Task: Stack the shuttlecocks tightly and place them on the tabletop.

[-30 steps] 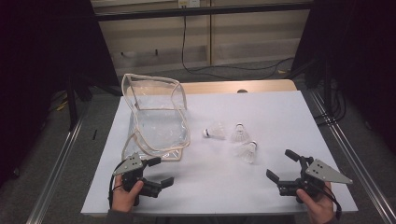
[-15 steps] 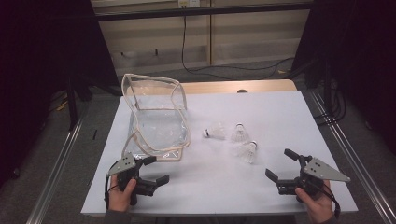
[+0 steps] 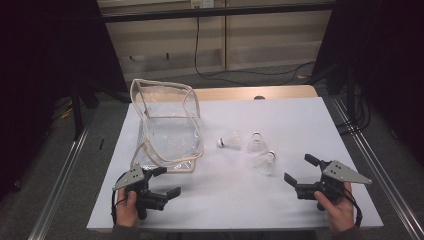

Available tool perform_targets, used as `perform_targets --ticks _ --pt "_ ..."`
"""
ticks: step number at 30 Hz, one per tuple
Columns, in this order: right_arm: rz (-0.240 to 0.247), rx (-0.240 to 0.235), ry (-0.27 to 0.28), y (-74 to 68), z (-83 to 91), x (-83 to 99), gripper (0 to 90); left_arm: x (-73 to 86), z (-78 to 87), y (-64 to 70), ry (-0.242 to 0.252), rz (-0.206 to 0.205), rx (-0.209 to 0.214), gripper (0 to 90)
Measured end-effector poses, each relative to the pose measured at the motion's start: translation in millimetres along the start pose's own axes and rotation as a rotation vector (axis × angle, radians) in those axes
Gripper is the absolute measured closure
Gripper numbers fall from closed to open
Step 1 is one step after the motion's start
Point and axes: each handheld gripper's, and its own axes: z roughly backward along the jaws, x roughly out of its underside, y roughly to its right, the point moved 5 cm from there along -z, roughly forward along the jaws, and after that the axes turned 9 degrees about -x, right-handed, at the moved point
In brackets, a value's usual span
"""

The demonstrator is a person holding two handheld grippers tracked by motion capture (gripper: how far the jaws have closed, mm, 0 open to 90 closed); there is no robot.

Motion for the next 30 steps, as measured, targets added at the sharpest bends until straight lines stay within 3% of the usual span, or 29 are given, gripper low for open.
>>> perform_targets --ticks 5,8,14,30 --pt "0.025 0.000 -0.014 0.4 -6.2 -4.0 0.6 -0.9 0.2 0.9 0.009 -0.005 0.009 2.9" --pt "0.022 -0.007 -0.022 0.2 -11.2 -5.2 0.8 -0.8 1.1 -0.6 0.008 -0.012 -0.010 2.9" --pt "0.019 -0.016 -0.040 1.8 -21.1 -6.6 0.8 0.2 1.5 -0.3 0.005 -0.027 -0.004 3.2" --pt "0.036 -0.002 -0.076 13.3 -34.0 -17.9 0.9 0.0 4.1 -1.1 0.021 -0.011 -0.008 3.2"
